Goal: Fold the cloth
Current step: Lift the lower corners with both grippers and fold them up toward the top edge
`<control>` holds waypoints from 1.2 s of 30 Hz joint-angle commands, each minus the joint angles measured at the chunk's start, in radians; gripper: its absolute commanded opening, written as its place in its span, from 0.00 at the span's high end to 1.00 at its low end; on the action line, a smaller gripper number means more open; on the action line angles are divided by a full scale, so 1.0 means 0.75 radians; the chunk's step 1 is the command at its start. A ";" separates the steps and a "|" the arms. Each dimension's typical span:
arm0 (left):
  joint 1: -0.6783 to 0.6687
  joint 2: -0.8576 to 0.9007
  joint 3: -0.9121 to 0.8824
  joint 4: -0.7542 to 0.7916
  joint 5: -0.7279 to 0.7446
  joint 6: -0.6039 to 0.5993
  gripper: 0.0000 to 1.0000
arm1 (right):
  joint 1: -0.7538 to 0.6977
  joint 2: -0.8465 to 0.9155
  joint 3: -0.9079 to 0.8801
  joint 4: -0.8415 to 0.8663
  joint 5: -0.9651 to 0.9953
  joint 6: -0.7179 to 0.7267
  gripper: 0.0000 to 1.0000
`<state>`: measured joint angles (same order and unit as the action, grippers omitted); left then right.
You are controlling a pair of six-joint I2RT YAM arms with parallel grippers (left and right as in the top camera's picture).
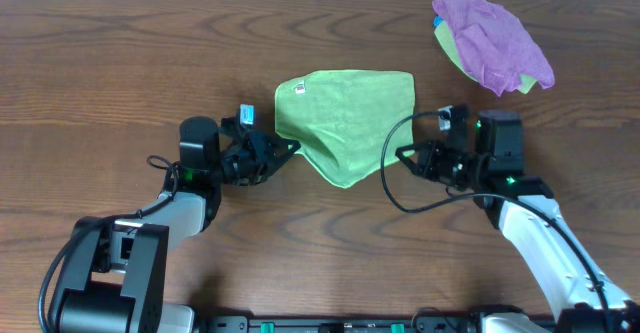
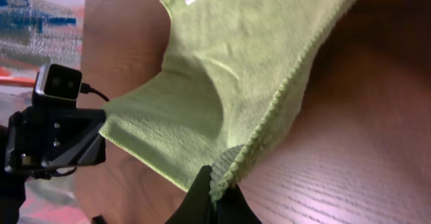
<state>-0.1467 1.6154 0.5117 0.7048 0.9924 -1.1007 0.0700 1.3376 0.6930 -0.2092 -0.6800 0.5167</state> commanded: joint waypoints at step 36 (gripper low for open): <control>0.117 0.335 0.604 -0.522 -0.043 0.461 0.94 | 0.032 0.388 0.352 0.114 0.294 0.029 0.99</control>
<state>-0.0608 1.8366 0.9161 0.3138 0.9306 -0.7803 0.0845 1.6165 0.9295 -0.1337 -0.4854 0.5240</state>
